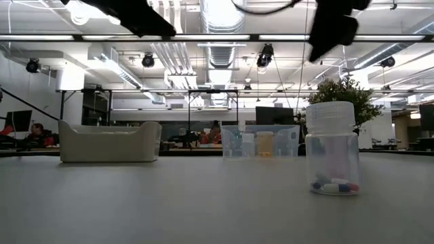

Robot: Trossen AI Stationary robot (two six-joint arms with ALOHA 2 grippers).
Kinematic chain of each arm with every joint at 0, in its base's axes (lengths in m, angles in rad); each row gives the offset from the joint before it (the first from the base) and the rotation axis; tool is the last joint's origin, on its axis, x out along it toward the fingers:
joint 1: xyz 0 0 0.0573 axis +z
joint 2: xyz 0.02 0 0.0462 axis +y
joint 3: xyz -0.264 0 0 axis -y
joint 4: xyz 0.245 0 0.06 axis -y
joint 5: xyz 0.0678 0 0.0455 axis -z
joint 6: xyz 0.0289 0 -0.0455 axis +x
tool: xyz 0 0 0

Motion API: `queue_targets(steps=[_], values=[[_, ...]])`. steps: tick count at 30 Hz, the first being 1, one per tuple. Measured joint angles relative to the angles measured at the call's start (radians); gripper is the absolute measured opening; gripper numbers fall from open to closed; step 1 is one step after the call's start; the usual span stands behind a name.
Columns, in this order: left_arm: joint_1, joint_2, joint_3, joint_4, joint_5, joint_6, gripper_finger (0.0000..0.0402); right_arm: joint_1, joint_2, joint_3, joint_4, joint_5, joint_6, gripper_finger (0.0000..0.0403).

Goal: Pick and place medicine bottles into bin by pill shape (circle, oval)
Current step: Put the small pink pill bottle into the gray bin

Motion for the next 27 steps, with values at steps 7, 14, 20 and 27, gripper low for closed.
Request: queue_targets(steps=[7, 14, 20, 27], values=[[-0.001, 0.002, -0.008, -0.002, 0.0, -0.005, 0.0141, 0.058, 0.151, 0.069, -0.198, -0.034, 0.176, 0.0224], [-0.005, -0.002, -0.042, 0.044, 0.001, -0.007, 0.0141, 0.124, 0.218, 0.049, -0.198, -0.008, 0.15, 0.0224], [-0.032, -0.002, -0.06, 0.061, 0.002, -0.028, 0.0141, 0.196, 0.193, -0.016, -0.135, 0.072, 0.101, 0.0224], [-0.067, -0.002, -0.06, 0.086, 0.002, -0.036, 0.0141, 0.231, 0.132, -0.183, 0.062, 0.126, 0.082, 0.0224]])
